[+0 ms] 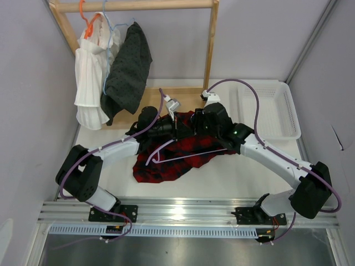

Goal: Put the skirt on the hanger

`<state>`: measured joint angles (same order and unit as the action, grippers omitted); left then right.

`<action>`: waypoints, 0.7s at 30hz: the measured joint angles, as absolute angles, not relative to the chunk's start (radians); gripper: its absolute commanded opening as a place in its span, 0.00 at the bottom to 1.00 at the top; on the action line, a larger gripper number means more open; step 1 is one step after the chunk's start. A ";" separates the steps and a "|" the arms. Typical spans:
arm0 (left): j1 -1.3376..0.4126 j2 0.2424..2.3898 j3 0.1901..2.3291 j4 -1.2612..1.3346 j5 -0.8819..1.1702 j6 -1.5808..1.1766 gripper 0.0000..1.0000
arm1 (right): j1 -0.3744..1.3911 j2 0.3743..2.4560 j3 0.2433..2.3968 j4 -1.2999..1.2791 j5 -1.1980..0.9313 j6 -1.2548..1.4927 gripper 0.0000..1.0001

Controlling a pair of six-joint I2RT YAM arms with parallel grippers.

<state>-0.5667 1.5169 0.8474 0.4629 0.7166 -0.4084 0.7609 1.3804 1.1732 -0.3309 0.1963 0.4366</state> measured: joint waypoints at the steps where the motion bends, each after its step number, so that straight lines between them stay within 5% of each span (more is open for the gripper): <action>1: -0.567 1.517 0.848 0.463 0.716 -0.408 0.00 | 0.762 1.380 1.173 -0.331 0.199 0.438 0.38; 21: -0.578 1.517 0.853 0.453 0.678 -0.398 0.00 | 0.817 1.402 1.172 -0.313 0.339 0.476 0.24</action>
